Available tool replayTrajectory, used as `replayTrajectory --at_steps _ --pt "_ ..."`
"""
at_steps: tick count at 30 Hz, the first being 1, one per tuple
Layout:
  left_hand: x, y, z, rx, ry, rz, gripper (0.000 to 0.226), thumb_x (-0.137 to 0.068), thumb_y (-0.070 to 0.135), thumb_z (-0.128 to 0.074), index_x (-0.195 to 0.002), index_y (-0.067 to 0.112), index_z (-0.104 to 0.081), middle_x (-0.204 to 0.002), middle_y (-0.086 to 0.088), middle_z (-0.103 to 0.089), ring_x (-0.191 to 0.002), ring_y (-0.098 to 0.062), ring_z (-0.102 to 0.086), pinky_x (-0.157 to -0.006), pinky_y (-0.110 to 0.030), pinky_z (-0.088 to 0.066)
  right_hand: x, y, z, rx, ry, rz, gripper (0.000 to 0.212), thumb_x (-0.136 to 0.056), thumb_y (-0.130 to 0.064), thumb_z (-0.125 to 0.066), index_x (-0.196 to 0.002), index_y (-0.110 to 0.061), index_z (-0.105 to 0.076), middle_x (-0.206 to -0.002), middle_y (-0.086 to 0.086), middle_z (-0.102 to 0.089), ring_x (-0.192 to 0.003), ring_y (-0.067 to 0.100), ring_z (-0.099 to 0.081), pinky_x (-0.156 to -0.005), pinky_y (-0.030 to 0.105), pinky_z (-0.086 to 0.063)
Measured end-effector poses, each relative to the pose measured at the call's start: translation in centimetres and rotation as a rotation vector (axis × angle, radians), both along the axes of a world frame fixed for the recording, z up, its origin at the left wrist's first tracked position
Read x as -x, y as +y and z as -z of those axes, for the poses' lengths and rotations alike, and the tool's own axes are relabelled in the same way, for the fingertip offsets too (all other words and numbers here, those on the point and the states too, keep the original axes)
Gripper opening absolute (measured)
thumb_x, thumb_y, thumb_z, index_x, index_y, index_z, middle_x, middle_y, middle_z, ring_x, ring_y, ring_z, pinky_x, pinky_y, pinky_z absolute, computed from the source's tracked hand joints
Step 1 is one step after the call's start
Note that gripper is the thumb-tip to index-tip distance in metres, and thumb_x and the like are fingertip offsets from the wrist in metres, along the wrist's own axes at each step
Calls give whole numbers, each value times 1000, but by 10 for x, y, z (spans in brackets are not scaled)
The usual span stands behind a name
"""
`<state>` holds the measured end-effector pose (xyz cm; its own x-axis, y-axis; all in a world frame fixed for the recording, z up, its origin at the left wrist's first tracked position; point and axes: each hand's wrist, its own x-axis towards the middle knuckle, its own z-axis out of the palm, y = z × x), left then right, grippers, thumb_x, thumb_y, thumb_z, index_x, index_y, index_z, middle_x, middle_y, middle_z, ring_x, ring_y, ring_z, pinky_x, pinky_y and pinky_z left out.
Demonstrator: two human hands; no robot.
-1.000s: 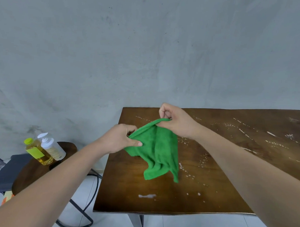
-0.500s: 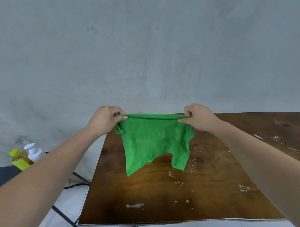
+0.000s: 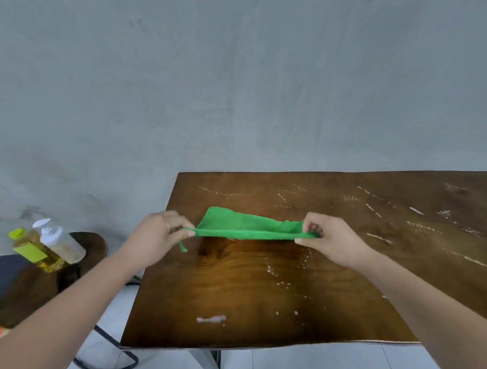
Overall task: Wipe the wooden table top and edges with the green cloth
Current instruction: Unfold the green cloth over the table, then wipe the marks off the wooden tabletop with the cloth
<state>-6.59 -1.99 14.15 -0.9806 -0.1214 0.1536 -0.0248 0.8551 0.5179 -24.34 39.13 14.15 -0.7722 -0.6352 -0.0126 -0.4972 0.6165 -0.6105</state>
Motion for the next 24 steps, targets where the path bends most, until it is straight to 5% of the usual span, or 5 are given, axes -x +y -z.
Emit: replayTrajectory --at_steps 5,12,17,20,24 --pt "-49 13 91 8 -171 84 19 -96 35 -84 -90 51 -77 -92 19 -69 -87 1 -69 -82 -33 -58 -38 25 86 -151 -112 -139 24 -95 -33 -89 -87 -38 -67 -85 -9 -65 -80 4 -57 -72 20 -45" --pt "-79 21 128 3 -285 179 14 -100 39 -79 -99 52 -77 -96 22 -69 -91 0 -68 -81 -23 -54 -55 43 112 -315 -195 -251 36 -91 -31 -92 -87 -49 -61 -93 -9 -66 -90 11 -60 -76 26 -46" --pt "-78 27 119 -102 -321 158 14 -90 56 -83 -98 44 -83 -92 16 -74 -92 -6 -70 -78 -24 -55 -51 31 85 -417 -318 -214 37 -77 -60 -95 -96 -36 -75 -94 -10 -75 -87 11 -71 -76 33 -57" --pt "-71 22 116 -133 -206 86 12 -99 52 -75 -100 42 -82 -99 20 -76 -100 -3 -71 -88 -27 -57 -55 2 80 -346 -114 -145 47 -91 -81 -68 -98 -35 -74 -94 -13 -71 -88 5 -68 -85 36 -62" --pt "-66 4 132 -140 -49 -196 14 -103 28 -73 -110 40 -76 -111 19 -68 -104 -6 -69 -92 -32 -57 -62 -67 96 -241 103 -99 64 -107 -73 -40 -159 -38 -54 -156 -7 -58 -146 16 -54 -129 54 -40"
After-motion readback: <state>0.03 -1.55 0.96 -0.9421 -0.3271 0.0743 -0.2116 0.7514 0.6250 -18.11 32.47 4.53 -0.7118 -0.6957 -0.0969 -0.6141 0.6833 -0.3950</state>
